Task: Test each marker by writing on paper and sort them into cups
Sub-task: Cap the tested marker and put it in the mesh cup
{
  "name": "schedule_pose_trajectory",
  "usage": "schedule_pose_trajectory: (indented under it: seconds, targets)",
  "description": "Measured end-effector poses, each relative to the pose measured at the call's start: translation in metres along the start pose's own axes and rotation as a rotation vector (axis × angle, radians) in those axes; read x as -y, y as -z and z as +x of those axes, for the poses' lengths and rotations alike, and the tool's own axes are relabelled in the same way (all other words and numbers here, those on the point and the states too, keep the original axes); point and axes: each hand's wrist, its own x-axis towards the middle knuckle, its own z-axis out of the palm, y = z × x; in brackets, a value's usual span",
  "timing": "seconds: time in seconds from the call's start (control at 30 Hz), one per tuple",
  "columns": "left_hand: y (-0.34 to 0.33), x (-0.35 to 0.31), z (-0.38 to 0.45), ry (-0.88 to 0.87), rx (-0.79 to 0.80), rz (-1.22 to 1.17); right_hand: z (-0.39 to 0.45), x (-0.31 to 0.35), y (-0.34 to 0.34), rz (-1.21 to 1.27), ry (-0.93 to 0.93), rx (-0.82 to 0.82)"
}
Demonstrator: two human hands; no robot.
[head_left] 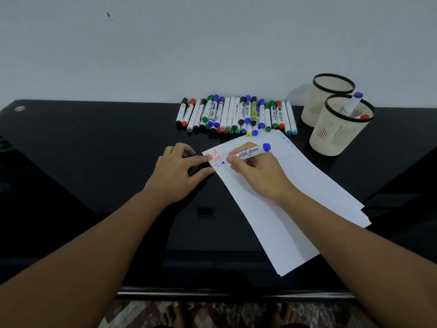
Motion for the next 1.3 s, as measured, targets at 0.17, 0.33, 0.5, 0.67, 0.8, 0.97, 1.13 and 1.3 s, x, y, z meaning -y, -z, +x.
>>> schedule_pose_trajectory:
  seconds: [0.17,0.33,0.5,0.67,0.8,0.97,1.13,1.3]
  targets:
    - [-0.001,0.002,0.002,-0.001,0.0,-0.001,-0.005,-0.002,-0.006,-0.07,0.064,-0.019]
    - [-0.002,0.002,0.002,0.0,-0.006,-0.002,-0.006,-0.002,-0.005,-0.065,0.045,0.005]
    - [-0.004,0.003,0.002,0.003,-0.02,-0.004,-0.005,0.001,-0.007,-0.098,0.012,0.052]
    - [-0.002,0.002,0.002,0.002,-0.014,-0.006,-0.006,0.002,-0.008,-0.104,0.018,0.052]
    - [-0.002,0.002,0.002,-0.001,-0.017,-0.02,-0.007,0.003,-0.009,-0.131,0.017,0.058]
    - [-0.002,0.003,0.001,0.001,-0.029,-0.034,-0.006,0.005,-0.007,-0.142,-0.026,0.024]
    - [-0.003,0.002,0.002,-0.002,-0.019,-0.023,-0.008,0.007,-0.006,-0.137,-0.007,0.052]
    - [-0.001,0.002,0.002,0.011,-0.009,-0.025,-0.009,0.007,-0.005,-0.1,-0.042,0.058]
